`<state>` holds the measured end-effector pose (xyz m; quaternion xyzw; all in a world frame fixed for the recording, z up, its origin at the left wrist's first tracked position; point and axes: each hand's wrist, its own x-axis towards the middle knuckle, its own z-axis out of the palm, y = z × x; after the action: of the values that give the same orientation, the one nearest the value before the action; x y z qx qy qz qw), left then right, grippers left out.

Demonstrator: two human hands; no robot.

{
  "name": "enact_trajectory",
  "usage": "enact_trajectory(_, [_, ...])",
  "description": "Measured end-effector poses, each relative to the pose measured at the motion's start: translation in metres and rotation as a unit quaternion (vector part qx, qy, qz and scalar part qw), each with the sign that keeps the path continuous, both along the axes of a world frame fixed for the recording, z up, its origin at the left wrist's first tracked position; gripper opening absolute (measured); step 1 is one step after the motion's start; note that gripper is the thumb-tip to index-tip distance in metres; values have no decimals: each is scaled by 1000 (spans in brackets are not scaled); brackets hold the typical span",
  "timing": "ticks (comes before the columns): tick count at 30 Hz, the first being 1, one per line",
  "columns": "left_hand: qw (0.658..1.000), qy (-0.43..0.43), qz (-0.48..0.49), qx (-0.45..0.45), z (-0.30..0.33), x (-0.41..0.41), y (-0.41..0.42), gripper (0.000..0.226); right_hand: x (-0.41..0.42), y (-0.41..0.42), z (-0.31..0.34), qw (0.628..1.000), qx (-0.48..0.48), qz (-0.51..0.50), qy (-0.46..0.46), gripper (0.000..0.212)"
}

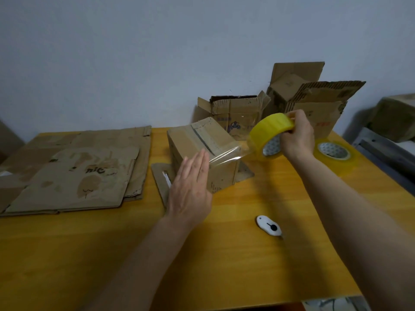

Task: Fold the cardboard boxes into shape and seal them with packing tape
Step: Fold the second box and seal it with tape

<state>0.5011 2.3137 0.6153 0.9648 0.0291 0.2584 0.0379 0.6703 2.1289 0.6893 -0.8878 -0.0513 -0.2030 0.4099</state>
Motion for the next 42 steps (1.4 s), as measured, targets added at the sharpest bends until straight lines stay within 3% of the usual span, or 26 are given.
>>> enact_trajectory(6, [1000,4,8,8,1,-1,1,73,14,10,-16,998,-59,36,14,38])
enact_trajectory(11, [1000,-3,8,-13,-1,0,6,73,8,13,-39,993,-51,52,91,39])
enact_trajectory(14, [999,-15,15,-41,0,-6,18,67,-1,13,-40,984,-46,110,134,39])
enact_trajectory(20, [983,24,176,-54,25,-2,40,56,-41,15,-37,920,9,306,244,30])
enact_trajectory(23, [972,64,218,-60,42,4,37,80,-57,12,-34,875,22,367,316,58])
enact_trajectory(26, [972,114,195,-66,49,15,24,93,-70,8,-34,832,76,407,369,77])
enact_trajectory(29, [971,162,158,-72,45,28,10,83,-80,4,-34,786,158,441,404,59])
enact_trajectory(33, [980,140,100,-95,37,34,14,62,-87,-5,-34,778,169,446,409,50])
enact_trajectory(38, [975,149,-77,-145,41,37,26,49,-95,-7,-34,731,185,477,451,42])
enact_trajectory(42, [987,102,-73,-100,48,43,32,45,-103,8,-42,750,168,471,432,51])
